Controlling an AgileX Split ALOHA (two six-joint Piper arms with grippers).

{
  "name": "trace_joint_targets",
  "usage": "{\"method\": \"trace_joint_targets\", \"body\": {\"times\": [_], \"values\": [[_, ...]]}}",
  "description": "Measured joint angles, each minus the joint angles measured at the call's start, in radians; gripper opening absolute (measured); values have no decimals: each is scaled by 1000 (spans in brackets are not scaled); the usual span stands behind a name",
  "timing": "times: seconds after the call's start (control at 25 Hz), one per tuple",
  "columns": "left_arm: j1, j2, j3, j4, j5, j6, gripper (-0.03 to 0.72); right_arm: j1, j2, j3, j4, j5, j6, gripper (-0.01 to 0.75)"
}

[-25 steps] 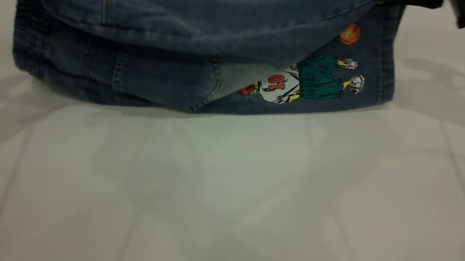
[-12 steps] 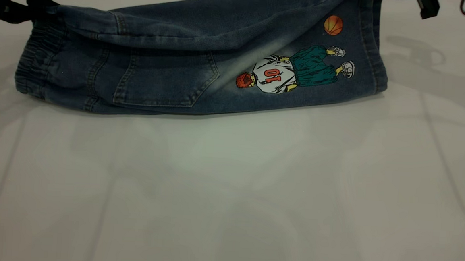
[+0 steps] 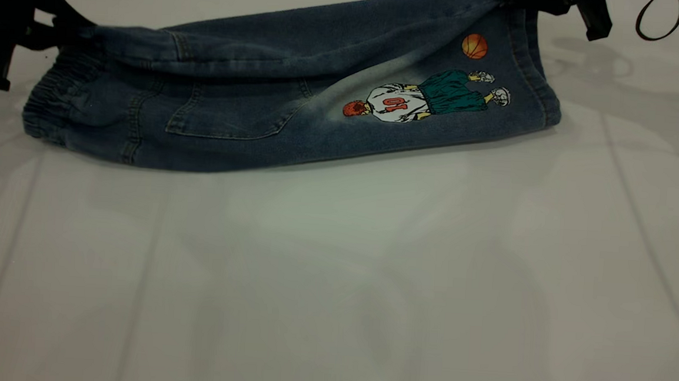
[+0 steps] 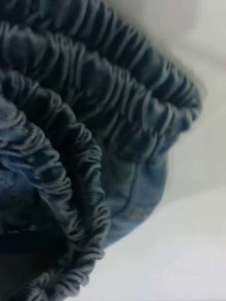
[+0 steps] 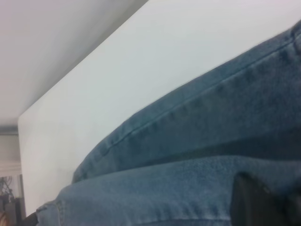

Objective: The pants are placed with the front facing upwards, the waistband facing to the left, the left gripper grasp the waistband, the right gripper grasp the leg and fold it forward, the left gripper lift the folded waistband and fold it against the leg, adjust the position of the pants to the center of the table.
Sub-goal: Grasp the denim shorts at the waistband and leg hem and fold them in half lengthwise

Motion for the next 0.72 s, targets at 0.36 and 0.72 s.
{"method": "trace_joint_targets", "body": {"times": [0.36,0.72], "values": [[0,12,-9,-4,-1,247,281,10,13,-9,-1,1,-16,433],[51,12,-58,-5,2,191,582,10,13,-9,-29,200,-29,575]]}}
